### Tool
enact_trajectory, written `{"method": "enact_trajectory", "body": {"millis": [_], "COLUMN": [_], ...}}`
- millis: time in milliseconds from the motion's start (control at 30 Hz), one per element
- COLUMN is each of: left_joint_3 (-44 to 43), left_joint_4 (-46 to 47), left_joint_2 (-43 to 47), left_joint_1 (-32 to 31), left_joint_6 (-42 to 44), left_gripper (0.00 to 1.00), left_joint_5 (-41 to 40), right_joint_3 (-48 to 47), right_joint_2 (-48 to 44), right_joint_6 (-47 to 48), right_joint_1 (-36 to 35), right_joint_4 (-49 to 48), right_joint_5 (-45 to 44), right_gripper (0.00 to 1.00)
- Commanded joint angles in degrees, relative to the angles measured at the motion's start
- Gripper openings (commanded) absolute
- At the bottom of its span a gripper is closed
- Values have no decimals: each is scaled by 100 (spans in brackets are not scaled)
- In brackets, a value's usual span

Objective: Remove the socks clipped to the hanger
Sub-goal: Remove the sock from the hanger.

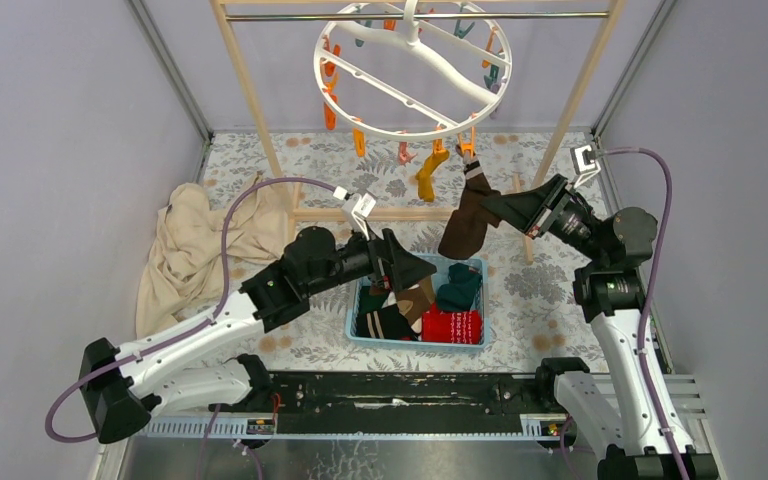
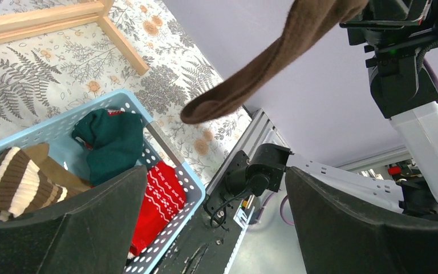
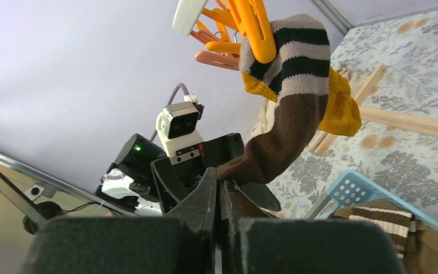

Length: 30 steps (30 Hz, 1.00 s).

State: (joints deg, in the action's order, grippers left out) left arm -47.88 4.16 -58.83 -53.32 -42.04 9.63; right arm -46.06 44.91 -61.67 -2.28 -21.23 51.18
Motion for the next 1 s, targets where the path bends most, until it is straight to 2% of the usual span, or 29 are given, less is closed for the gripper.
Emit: {"method": "enact_trajectory", "body": {"millis": [0, 300, 733, 967], "left_joint_3": [159, 205, -93, -193], "left_joint_4": [1022, 1699, 2313, 2693], "left_joint_2": [-45, -121, -825, -995], "left_joint_1": [-41, -61, -278, -343], "left_joint_6": [234, 667, 1007, 1023], "left_gripper": [99, 99, 99, 99], "left_joint_5": [-35, -268, -440, -394], "right_joint_3": [15, 137, 298, 418], "right_joint_2": [45, 251, 461, 531], "right_joint_6": [-768, -1204, -1672, -1655], "right_joint_1": [9, 5, -6, -76], "right_joint_4": [-840, -1043, -1468, -1443], "right_joint_5": [413, 705, 958, 996], "right_gripper": [0, 0, 0, 0]}}
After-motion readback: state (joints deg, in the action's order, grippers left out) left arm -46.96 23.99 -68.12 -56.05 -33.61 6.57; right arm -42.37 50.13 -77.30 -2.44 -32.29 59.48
